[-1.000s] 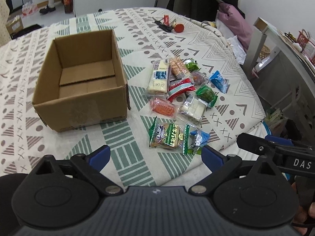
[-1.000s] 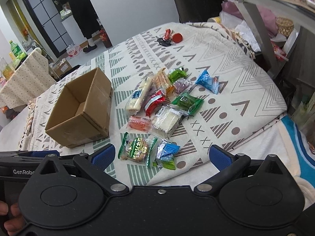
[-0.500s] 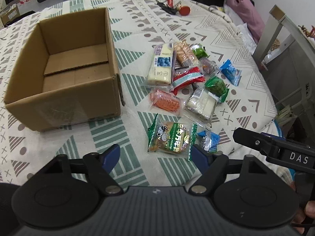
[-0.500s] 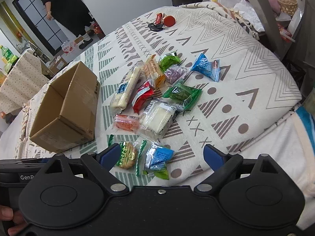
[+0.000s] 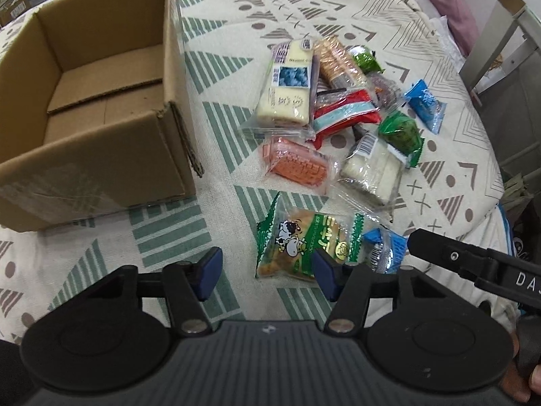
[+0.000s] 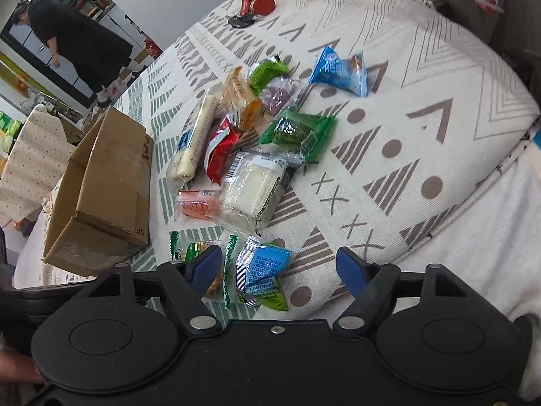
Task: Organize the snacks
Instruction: 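Grasp a green snack packet with the left tool while the right tool grasps a blue candy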
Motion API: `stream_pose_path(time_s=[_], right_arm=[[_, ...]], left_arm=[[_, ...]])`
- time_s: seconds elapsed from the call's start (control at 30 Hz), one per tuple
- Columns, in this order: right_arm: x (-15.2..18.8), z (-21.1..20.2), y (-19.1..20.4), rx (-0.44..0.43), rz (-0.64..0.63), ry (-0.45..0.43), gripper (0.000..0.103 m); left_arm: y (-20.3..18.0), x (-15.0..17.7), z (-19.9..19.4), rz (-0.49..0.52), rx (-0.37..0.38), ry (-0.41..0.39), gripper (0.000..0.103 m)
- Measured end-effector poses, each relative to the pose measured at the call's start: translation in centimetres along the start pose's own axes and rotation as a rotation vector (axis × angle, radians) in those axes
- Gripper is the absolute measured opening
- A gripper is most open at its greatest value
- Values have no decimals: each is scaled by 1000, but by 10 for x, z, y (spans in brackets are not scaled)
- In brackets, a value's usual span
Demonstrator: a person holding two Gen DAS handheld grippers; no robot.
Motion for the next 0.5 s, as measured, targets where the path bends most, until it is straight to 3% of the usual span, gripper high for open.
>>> stream_pose_path(time_s=[0.27,0.5], right_arm=[[6,23,2,-27,18,78,71],[10,37,-3,-31,25,114,44]], left_arm=[[-8,-8,16,-10,39,23,58],[-16,-12,25,-18,57,62,60]])
Point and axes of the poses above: each gripper's, at about its wrist camera, not at the fingertips, and z roughly the way its jaws point, y to its left, x to its underside, the point moved 7 cm from there along z, roughly the way its jaws point, and after that the axes turned 7 degrees about -y, right-handed, at the moved point
